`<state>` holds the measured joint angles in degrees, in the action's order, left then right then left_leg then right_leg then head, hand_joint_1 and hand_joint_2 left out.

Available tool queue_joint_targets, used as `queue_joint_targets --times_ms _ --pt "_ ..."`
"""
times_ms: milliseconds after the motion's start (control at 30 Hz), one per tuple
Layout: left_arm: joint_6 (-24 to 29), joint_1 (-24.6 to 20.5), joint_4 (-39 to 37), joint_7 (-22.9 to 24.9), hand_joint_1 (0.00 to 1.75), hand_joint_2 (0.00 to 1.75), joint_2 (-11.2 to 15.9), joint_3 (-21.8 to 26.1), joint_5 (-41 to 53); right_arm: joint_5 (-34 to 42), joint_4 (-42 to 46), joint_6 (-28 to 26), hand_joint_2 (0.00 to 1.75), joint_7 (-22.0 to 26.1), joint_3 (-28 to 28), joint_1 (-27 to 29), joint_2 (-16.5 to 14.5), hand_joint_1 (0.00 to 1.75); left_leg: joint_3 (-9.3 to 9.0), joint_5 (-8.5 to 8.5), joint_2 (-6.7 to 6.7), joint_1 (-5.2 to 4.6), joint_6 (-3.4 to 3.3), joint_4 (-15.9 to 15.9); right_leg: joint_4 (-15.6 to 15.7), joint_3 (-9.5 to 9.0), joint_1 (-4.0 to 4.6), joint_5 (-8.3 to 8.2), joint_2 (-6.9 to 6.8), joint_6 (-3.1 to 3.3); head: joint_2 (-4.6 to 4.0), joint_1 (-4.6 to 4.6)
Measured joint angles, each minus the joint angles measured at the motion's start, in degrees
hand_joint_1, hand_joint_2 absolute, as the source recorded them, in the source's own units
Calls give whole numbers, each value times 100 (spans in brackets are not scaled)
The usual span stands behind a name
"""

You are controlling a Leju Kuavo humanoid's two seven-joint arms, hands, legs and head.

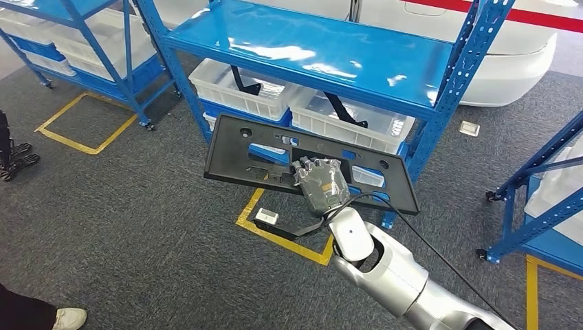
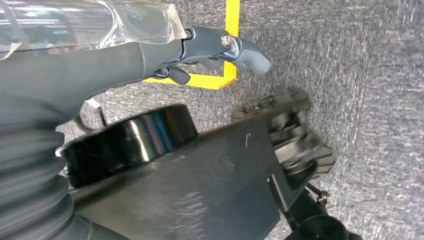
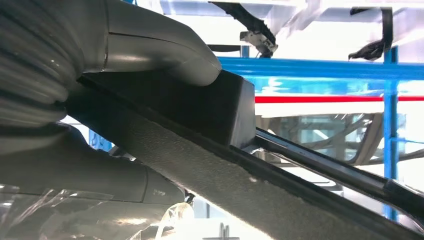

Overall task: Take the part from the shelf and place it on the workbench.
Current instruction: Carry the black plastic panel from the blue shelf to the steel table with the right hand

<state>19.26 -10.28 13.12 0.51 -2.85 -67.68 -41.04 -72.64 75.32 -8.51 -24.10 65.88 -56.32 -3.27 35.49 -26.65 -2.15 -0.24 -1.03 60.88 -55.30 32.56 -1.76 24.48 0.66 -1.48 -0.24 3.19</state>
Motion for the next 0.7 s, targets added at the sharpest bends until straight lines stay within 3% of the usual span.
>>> queue_joint_targets --times_ms 67,100,133,200,267,333,433,500,567,633,667,700 --pt "-4 -10 -1 24 0 175 -2 -2 27 -2 2 -1 175 -6 1 9 2 175 411 -312 102 44 72 827 0 3 1 5 -122 12 0 1" --pt "-9 -8 -1 35 0 175 -1 -3 39 -2 2 -1 175 -6 1 20 3 175 553 -370 121 63 93 1096 0 3 1 8 -184 13 0 2" --pt "-15 -3 -1 44 0 175 -1 -4 49 -2 3 -1 175 -6 2 30 3 175 589 -327 135 76 104 1142 0 2 1 10 -240 13 0 2" --pt "-24 0 -1 54 0 175 0 -5 67 -1 16 -4 175 -6 2 38 2 175 341 1 205 91 100 594 -1 -8 -1 18 -338 5 0 2" --pt "-25 -15 -1 68 0 175 0 -5 75 1 43 -7 175 -6 -2 35 2 175 -73 314 436 58 63 -272 8 -28 14 28 -428 -23 0 1" --pt "-33 -28 -1 79 0 175 -1 -5 78 1 66 -5 175 -6 -5 38 3 175 -243 408 558 4 5 -666 24 -42 36 33 -509 -74 0 -1" --pt "-44 -11 -1 97 0 175 5 -5 85 2 96 -3 175 -3 -5 58 4 175 -228 442 407 -17 -86 -691 47 -63 38 48 -583 -174 0 -1" --pt "-51 -3 -1 102 0 175 7 -10 115 3 121 -2 175 0 -7 66 17 175 -255 481 321 4 -149 -732 -122 1 22 196 -441 -214 0 -2" --pt "-59 -15 -1 105 0 175 5 -42 183 4 162 -4 175 -3 -6 89 53 175 -256 499 235 5 -202 -738 -686 246 30 520 -230 -201 0 -4" --pt "-48 -37 -1 110 0 175 2 -90 221 20 197 -15 175 -28 -7 148 110 175 -258 504 116 -14 -238 -734 -1431 597 61 798 -125 -179 0 -5" --pt "-40 -42 -1 113 0 175 0 -107 227 33 205 -23 175 -46 -10 189 141 175 -263 503 45 -22 -242 -731 -1645 713 72 817 -100 -169 0 -5" --pt "-36 -42 -1 114 0 175 2 -113 237 36 210 -38 175 -64 -14 228 164 175 -270 501 -29 -27 -243 -727 -1635 733 76 724 -84 -158 0 -5"
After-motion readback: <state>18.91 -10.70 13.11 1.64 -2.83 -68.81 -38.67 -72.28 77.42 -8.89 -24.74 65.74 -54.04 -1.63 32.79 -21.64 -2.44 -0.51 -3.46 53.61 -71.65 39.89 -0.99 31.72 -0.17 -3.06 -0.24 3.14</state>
